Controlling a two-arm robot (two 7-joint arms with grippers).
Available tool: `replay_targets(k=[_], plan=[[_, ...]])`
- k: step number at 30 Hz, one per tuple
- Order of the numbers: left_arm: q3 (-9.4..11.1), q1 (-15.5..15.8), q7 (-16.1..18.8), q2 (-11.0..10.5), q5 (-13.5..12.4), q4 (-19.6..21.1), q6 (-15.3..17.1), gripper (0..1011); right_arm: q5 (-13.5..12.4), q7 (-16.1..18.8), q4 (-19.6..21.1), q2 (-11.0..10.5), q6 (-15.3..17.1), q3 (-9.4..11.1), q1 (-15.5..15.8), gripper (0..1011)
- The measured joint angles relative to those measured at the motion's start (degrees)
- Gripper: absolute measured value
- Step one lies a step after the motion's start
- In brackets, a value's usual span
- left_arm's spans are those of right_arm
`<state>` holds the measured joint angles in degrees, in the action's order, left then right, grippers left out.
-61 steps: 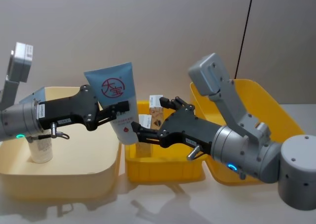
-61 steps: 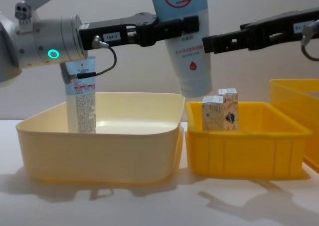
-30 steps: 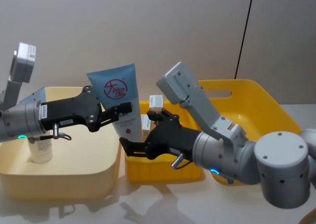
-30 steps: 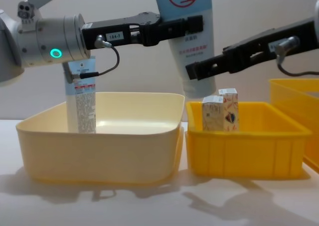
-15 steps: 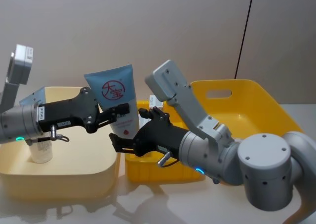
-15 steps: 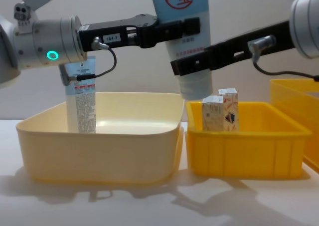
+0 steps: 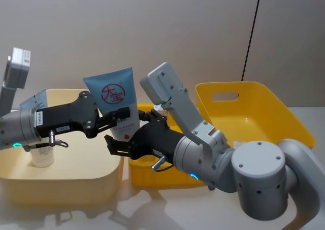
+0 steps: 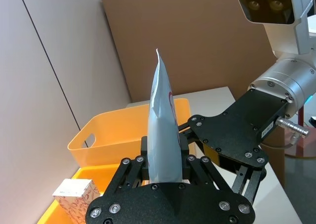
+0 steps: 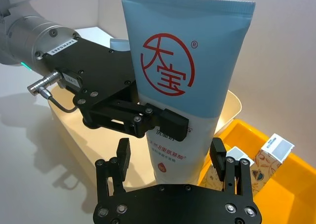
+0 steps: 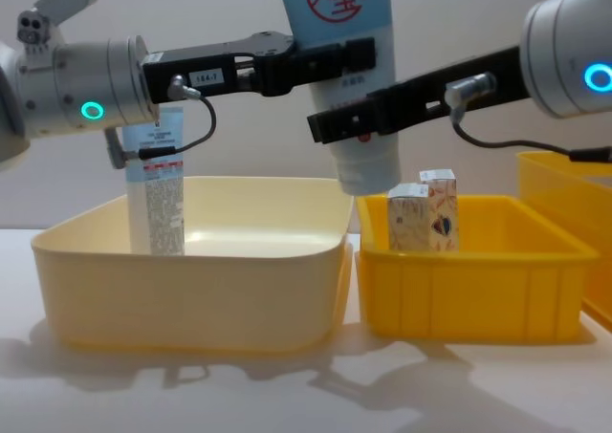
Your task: Bimanual collaborative sorting of washing and personal care products
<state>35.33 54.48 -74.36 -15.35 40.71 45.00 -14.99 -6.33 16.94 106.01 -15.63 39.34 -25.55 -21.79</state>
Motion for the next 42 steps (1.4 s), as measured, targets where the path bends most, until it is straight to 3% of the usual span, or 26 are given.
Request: replay_targets(k=[11,21,42], plan=[[0.06,0.12,-0.37,0.06,0.13,-0.4,0.0,302,0.44,-0.69,-0.23,1.12,-0.12,-0.2,0.22,1001],[0.2,0.77,-1.97,0.66,0.18,-1.74,-0.31,302,0.71,-1.11,-0.33,1.54,-0.15,-0.19,0.29,779],[0.33,-0.2,-1.96,-0.11,0.63,-0.06,-0.67,302,0.76,-1.18,-0.38,1.87,-0.21,-0.35,0.36,635]])
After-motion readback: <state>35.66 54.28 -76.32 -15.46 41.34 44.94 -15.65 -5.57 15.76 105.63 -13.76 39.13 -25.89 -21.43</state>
